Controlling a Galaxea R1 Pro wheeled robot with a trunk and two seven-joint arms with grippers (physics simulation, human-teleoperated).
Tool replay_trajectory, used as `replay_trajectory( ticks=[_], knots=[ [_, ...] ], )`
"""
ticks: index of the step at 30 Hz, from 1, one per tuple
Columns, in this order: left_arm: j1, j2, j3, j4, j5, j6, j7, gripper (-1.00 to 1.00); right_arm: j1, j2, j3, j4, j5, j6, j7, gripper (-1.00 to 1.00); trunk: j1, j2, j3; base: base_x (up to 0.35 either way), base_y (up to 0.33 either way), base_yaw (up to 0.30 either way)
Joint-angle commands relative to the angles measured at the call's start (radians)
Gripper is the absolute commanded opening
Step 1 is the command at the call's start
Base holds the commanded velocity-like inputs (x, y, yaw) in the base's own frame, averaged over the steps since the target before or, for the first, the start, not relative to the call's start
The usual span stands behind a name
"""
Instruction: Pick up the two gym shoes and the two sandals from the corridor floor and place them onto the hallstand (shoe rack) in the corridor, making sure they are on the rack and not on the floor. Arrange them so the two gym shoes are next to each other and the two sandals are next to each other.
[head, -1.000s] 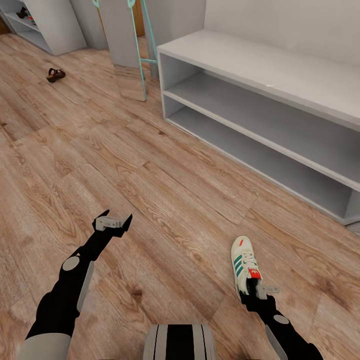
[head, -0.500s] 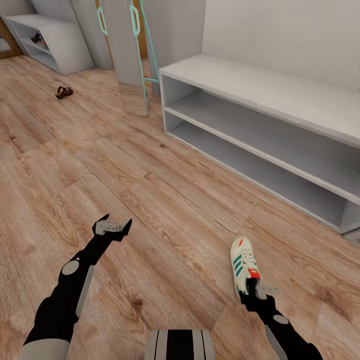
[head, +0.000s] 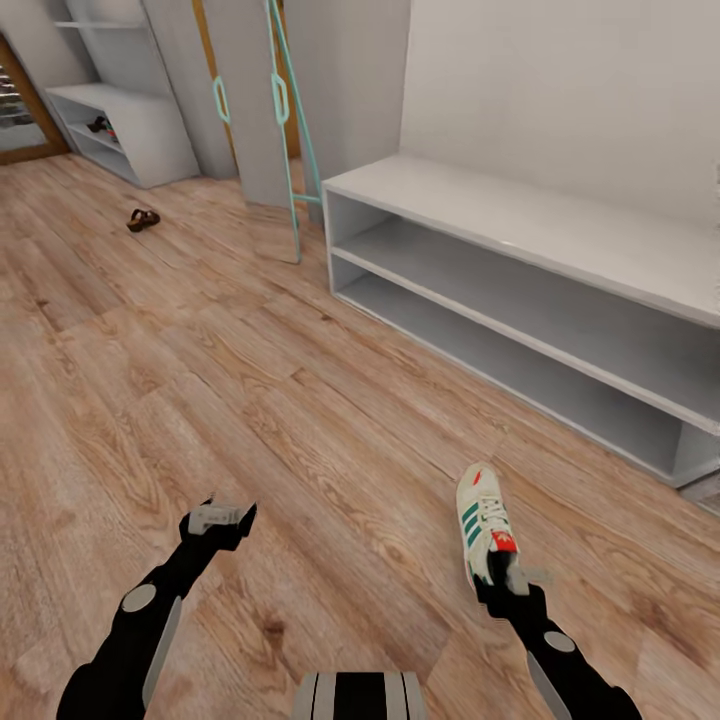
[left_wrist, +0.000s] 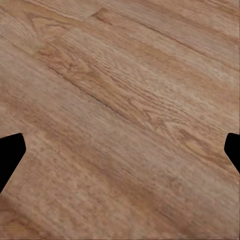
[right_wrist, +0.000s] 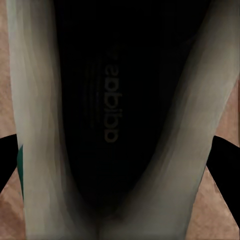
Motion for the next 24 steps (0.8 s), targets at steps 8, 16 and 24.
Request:
replay_trajectory(
  ticks=[8, 16, 24],
  knots=[
    [0.028, 0.000, 0.055, 0.121, -0.011, -0.012, 0.029, 1.00, 0.002, -0.001, 0.015, 0.009, -0.001, -0.043, 0.001, -1.00, -0.001, 0.001, 0.024, 0.000, 0.000, 0.000],
    [0.083, 0.000, 0.105, 0.214, -0.007, -0.093, 0.034, 1.00, 0.050, -0.005, 0.017, 0.008, 0.003, -0.092, 0.001, -1.00, -0.003, 0.001, 0.048, 0.000, 0.000, 0.000],
    [0.088, 0.001, 0.112, 0.220, -0.013, -0.109, 0.034, 1.00, 0.078, -0.005, 0.017, 0.010, 0.005, -0.154, 0.000, -1.00, -0.006, 0.003, 0.091, 0.000, 0.000, 0.000]
  ],
)
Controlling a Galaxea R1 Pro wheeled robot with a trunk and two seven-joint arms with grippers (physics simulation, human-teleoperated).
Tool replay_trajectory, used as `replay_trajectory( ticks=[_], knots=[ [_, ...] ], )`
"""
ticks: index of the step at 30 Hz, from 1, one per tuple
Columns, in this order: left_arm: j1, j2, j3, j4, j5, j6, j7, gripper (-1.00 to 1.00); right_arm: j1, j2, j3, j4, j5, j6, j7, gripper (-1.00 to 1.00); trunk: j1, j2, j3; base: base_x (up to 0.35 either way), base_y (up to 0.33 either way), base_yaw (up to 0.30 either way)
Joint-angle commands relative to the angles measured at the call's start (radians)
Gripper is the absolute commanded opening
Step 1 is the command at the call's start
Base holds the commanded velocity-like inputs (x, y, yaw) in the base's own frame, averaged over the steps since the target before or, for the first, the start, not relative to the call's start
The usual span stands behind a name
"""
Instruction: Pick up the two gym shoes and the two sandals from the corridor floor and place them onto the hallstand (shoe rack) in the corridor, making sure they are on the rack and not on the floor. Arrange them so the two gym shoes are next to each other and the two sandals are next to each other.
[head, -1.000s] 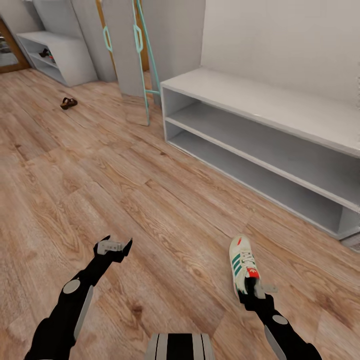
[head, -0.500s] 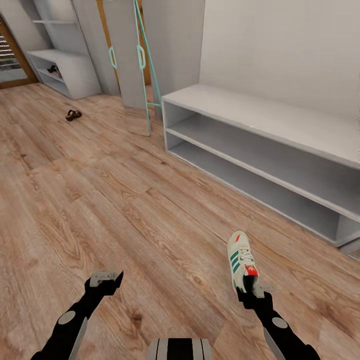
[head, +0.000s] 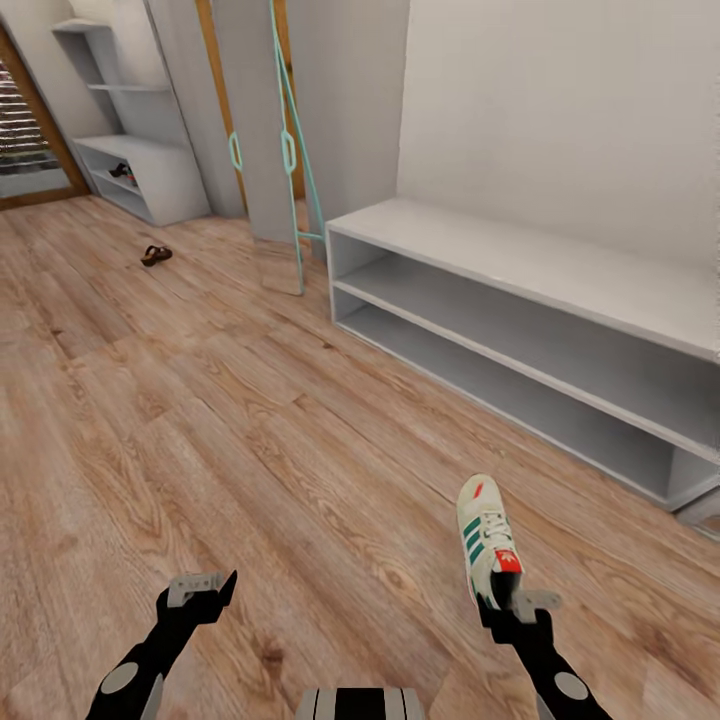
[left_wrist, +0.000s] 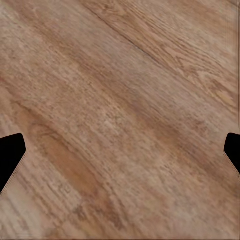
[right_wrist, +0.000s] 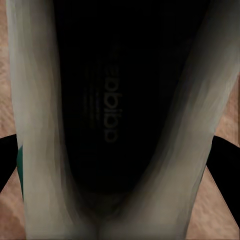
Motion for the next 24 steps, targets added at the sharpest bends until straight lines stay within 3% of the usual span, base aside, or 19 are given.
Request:
replay_trajectory(
  ticks=[1, 8, 10, 17, 24],
  knots=[
    [0.000, -0.001, 0.004, 0.002, -0.011, -0.008, -0.005, 1.00, 0.006, -0.001, 0.004, 0.001, -0.006, -0.006, 0.001, -1.00, -0.001, 0.000, 0.005, 0.000, 0.000, 0.000],
    [0.049, -0.001, 0.005, 0.028, -0.010, -0.021, 0.040, 1.00, 0.045, 0.001, 0.004, 0.000, -0.006, -0.029, 0.001, -1.00, -0.004, 0.002, 0.043, 0.000, 0.000, 0.000],
    [0.062, -0.002, 0.005, 0.063, -0.008, -0.055, 0.059, 1.00, 0.059, 0.001, 0.004, 0.000, -0.006, -0.038, 0.001, -1.00, -0.005, 0.002, 0.054, 0.000, 0.000, 0.000],
    [0.073, -0.002, 0.007, 0.162, -0.007, -0.133, 0.071, 1.00, 0.107, -0.001, 0.004, 0.003, -0.006, -0.052, 0.001, -1.00, -0.008, 0.004, 0.092, 0.000, 0.000, 0.000],
    [0.084, -0.002, 0.009, 0.211, -0.009, -0.150, 0.073, 1.00, 0.134, 0.000, 0.003, 0.016, -0.008, -0.115, -0.002, -1.00, -0.011, 0.005, 0.128, 0.000, 0.000, 0.000]
  ],
)
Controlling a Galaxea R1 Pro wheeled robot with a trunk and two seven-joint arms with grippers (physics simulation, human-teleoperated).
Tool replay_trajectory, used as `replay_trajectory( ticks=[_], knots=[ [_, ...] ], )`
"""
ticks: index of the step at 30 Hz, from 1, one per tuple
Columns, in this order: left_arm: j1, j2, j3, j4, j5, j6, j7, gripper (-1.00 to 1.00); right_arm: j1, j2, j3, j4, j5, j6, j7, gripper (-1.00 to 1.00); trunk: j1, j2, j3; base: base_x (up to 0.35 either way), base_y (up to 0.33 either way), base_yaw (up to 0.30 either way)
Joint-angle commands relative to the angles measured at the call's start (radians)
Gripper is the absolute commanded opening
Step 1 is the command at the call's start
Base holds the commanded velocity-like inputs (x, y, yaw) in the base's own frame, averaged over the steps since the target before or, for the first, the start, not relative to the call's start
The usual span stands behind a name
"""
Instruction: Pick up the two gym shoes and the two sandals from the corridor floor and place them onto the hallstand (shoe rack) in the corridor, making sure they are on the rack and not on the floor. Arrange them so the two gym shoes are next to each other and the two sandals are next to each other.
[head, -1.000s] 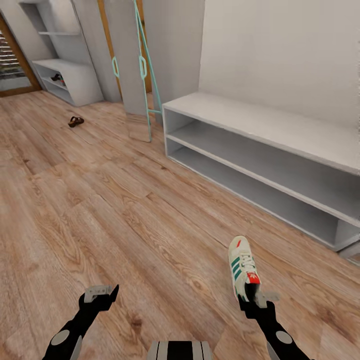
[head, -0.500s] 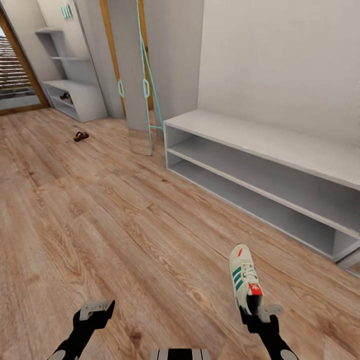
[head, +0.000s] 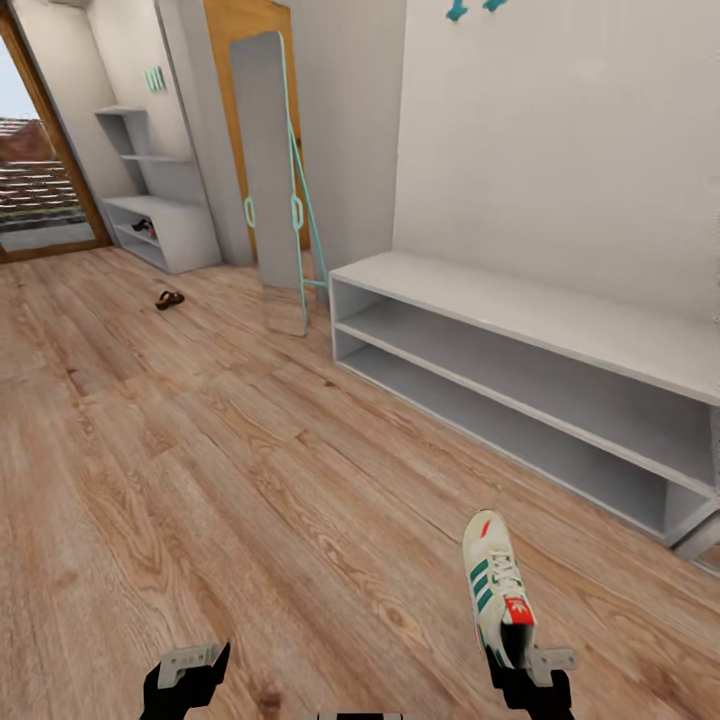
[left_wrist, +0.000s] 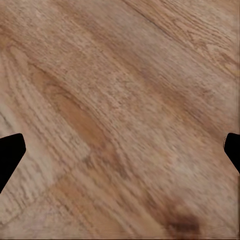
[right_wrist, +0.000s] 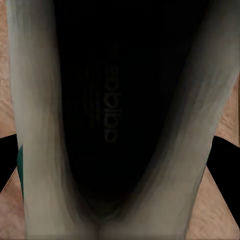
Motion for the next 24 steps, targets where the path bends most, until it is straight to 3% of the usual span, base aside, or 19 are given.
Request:
replay_trajectory(
  ticks=[1, 8, 24],
  knots=[
    [0.000, -0.002, 0.006, 0.004, -0.011, -0.005, -0.006, 1.00, 0.001, 0.000, 0.005, 0.003, -0.007, -0.009, 0.000, -1.00, -0.001, 0.000, 0.004, 0.000, 0.000, 0.000],
    [0.001, -0.002, 0.007, 0.011, -0.011, -0.006, -0.006, 1.00, 0.002, 0.002, 0.006, 0.006, -0.006, -0.018, 0.001, -1.00, -0.004, 0.002, 0.031, 0.000, 0.000, 0.000],
    [0.001, -0.002, 0.008, 0.039, -0.005, -0.008, -0.006, 1.00, 0.003, 0.002, 0.002, 0.004, -0.008, -0.017, -0.002, -1.00, -0.004, 0.002, 0.031, 0.000, 0.000, 0.000]
  ],
)
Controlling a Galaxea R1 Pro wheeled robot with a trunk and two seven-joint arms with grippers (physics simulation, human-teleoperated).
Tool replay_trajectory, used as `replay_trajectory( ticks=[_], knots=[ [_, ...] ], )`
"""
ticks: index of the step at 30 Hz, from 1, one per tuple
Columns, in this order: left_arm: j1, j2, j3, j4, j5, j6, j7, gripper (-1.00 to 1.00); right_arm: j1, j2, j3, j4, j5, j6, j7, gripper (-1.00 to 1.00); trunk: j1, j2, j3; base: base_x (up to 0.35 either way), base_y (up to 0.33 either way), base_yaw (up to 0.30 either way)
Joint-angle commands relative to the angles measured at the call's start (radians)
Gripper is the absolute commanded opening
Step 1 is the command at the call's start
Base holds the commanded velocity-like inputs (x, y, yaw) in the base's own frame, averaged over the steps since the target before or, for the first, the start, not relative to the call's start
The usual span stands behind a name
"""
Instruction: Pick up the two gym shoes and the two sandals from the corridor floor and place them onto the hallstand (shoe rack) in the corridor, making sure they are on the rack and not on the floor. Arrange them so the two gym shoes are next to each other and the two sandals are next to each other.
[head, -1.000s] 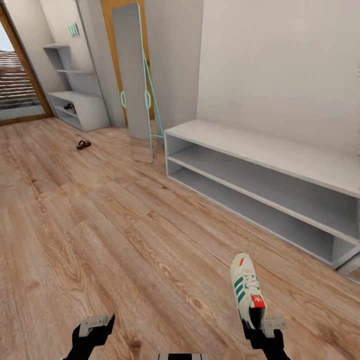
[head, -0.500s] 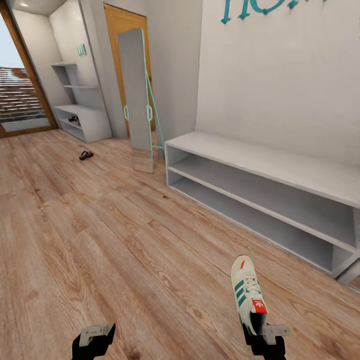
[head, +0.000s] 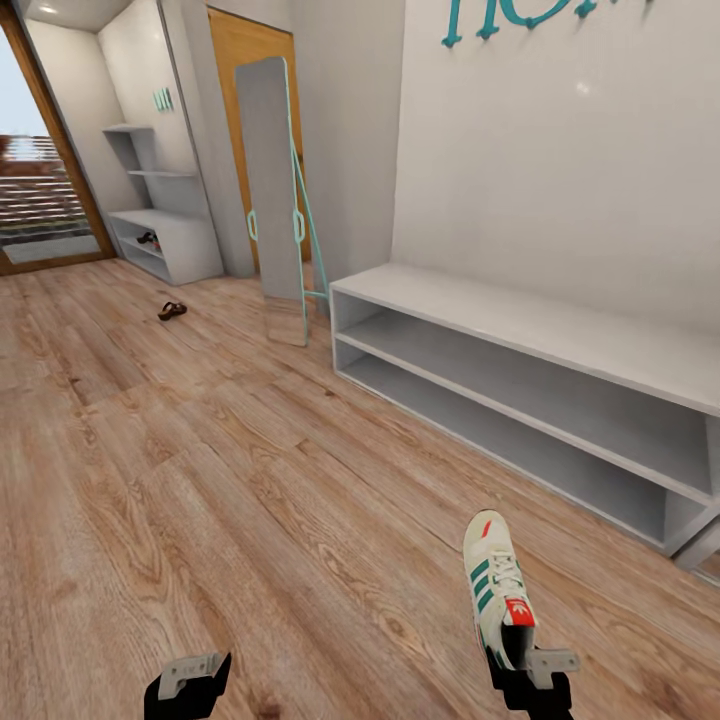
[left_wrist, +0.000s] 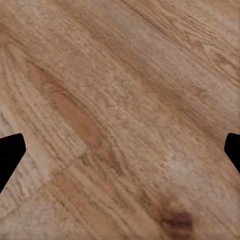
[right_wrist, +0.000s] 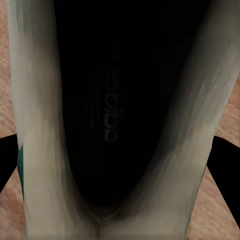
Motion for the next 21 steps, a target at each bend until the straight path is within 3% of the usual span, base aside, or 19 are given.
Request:
replay_trajectory(
  ticks=[1, 8, 21],
  knots=[
    [-0.001, -0.001, 0.007, 0.000, -0.010, -0.005, -0.007, 1.00, -0.001, -0.001, 0.004, 0.001, -0.006, -0.003, 0.000, -1.00, 0.000, 0.000, -0.001, 0.000, 0.000, 0.000],
    [-0.001, -0.004, 0.005, 0.002, -0.010, -0.042, -0.008, 1.00, -0.001, -0.001, 0.003, 0.000, -0.006, -0.003, -0.001, -1.00, 0.000, 0.000, 0.002, 0.000, 0.000, 0.072],
    [-0.001, -0.005, 0.006, 0.002, -0.007, -0.046, -0.008, 1.00, -0.001, 0.000, 0.004, 0.001, -0.006, -0.005, -0.003, -1.00, 0.000, 0.000, 0.013, 0.016, 0.000, 0.205]
  ],
)
